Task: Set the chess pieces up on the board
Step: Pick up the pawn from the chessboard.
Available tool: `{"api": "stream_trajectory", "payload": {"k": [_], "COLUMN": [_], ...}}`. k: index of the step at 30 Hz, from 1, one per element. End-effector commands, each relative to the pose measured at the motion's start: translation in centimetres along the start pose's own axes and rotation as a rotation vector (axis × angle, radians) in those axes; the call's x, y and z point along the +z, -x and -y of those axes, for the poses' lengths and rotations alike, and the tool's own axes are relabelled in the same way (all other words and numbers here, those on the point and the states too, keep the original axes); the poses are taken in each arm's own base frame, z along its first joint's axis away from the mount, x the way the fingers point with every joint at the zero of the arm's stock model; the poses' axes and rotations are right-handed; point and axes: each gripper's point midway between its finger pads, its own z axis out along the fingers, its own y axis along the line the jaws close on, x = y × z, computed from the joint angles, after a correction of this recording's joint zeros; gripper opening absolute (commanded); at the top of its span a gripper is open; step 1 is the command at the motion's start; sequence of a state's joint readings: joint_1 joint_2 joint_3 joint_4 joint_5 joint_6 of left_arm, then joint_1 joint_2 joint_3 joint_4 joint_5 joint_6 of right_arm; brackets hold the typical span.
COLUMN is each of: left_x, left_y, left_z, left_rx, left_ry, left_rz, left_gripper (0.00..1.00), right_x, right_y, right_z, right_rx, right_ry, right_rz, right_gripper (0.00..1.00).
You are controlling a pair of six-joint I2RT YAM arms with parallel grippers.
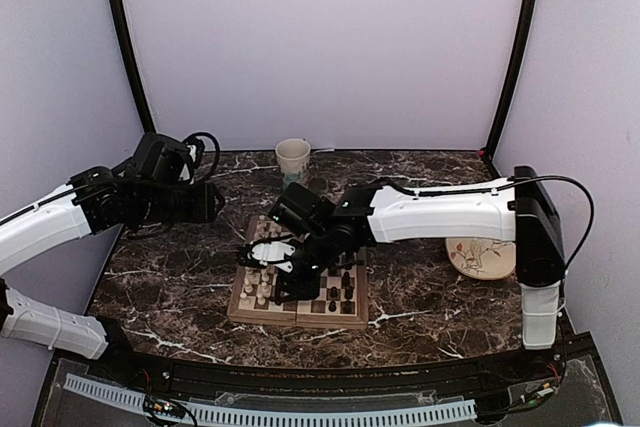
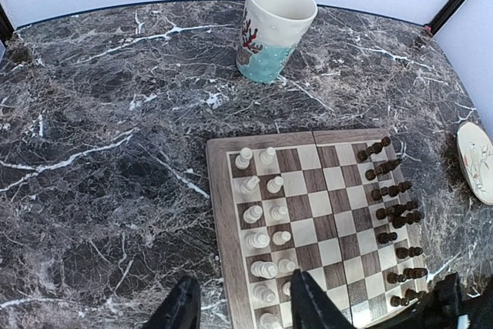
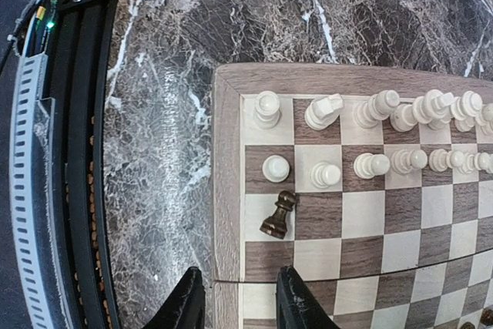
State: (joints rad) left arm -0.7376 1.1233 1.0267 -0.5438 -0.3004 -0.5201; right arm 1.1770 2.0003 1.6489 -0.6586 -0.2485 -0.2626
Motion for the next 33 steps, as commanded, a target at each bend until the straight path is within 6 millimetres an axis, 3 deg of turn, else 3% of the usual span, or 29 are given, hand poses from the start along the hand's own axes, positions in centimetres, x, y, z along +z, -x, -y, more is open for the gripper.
{"api": "stream_trajectory", "payload": {"k": [1, 11, 22, 33], "left_x": [-0.4, -0.8, -0.4, -0.2], "left_y": [-0.2, -0.9, -1.5, -1.7], "left_z": [-1.1, -1.6, -1.6, -1.5], "left_rx": [-0.009, -0.017, -0.017, -0.018], "left_ry": [0.025, 0.016, 0.006, 0.000], "left_rz": [0.026, 0.039, 0.025, 0.022], "left_gripper": [0.42, 0.43, 0.44, 0.44], "right_x": [1.6, 4.4, 6.7, 6.8], "right_y": [1.0, 0.5, -1.8, -3.1], "right_z": [0.6, 1.2, 2.1, 3.2], "right_rx": [0.029, 0.048, 0.059, 0.076], "right_ry": [-0.064, -0.061, -0.092, -0.124], "right_rz": [-0.018, -0.079, -0.162, -0.192], "right_gripper": [0.33, 0.35, 0.34, 0.21]}}
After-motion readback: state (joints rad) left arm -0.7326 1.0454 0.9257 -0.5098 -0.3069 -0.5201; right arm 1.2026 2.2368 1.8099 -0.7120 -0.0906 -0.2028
